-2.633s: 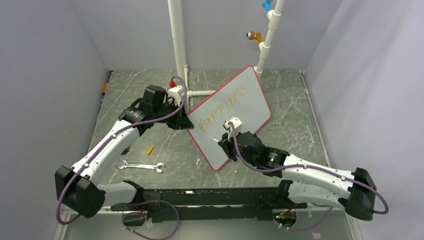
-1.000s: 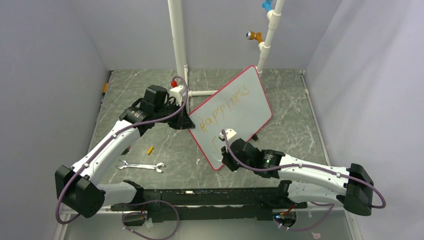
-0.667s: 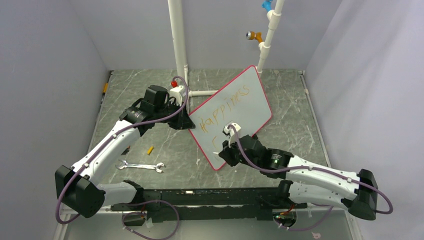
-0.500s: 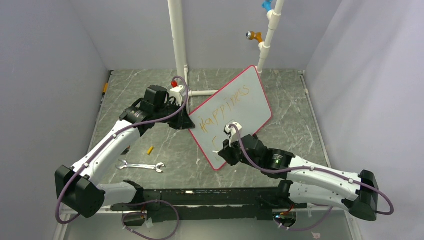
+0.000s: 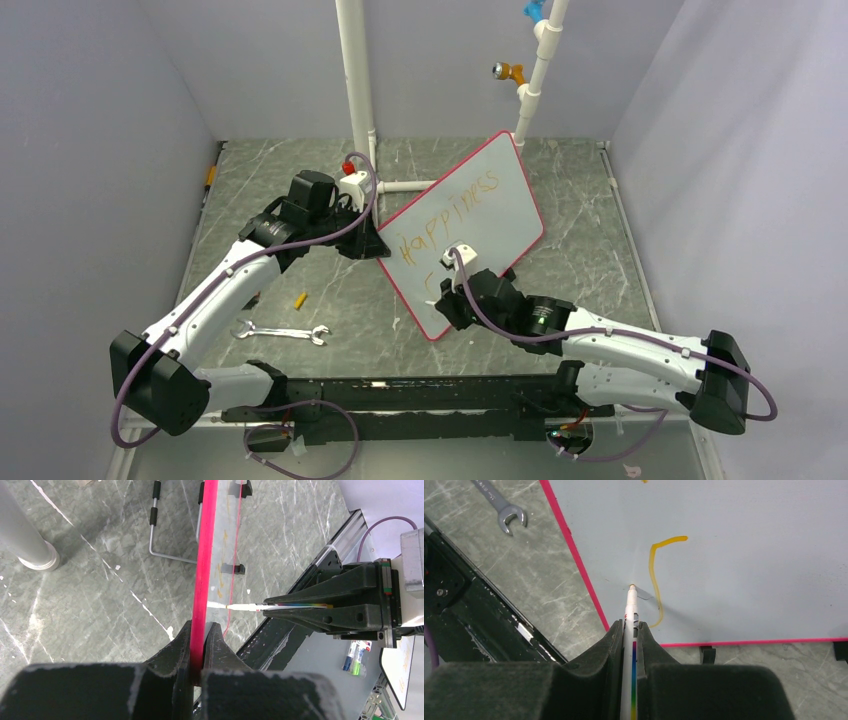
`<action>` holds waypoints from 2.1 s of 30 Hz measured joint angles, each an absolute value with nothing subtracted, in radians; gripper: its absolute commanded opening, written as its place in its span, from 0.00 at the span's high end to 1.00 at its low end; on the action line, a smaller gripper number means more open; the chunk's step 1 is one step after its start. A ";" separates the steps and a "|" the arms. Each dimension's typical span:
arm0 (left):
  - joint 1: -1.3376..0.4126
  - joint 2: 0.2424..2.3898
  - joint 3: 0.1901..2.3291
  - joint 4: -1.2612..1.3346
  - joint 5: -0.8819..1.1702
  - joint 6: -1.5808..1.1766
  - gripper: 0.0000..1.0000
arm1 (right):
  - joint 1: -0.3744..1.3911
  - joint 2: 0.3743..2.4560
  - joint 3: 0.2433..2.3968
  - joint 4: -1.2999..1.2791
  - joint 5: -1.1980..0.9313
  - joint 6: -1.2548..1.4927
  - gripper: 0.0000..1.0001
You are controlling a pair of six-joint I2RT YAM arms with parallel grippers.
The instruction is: Write a sentence on the whiteboard
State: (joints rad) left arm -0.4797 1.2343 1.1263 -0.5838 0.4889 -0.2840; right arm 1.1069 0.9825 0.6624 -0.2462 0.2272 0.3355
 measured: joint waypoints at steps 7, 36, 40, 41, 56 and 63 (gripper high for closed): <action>-0.480 1.234 1.126 -0.584 0.488 -0.284 1.00 | 1.109 0.983 0.662 -0.247 0.295 0.348 1.00; -0.482 1.234 1.126 -0.583 0.485 -0.284 1.00 | 1.103 0.928 0.672 -0.291 0.442 0.336 1.00; -0.482 1.234 1.126 -0.583 0.485 -0.284 1.00 | 1.095 0.953 0.674 -0.282 0.441 0.328 1.00; -0.482 1.234 1.126 -0.583 0.485 -0.284 1.00 | 1.093 0.960 0.674 -0.281 0.440 0.324 1.00; -0.482 1.234 1.126 -0.583 0.482 -0.286 1.00 | 1.081 0.986 0.670 -0.268 0.418 0.318 1.00; -0.482 1.234 1.126 -0.583 0.482 -0.286 1.00 | 1.081 0.959 0.632 -0.270 0.383 0.334 1.00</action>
State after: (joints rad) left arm -0.4824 1.2343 1.1263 -0.5831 0.4820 -0.2859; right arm 1.0813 0.9588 0.6315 -0.2703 0.3828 0.3344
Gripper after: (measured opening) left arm 0.069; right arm 0.121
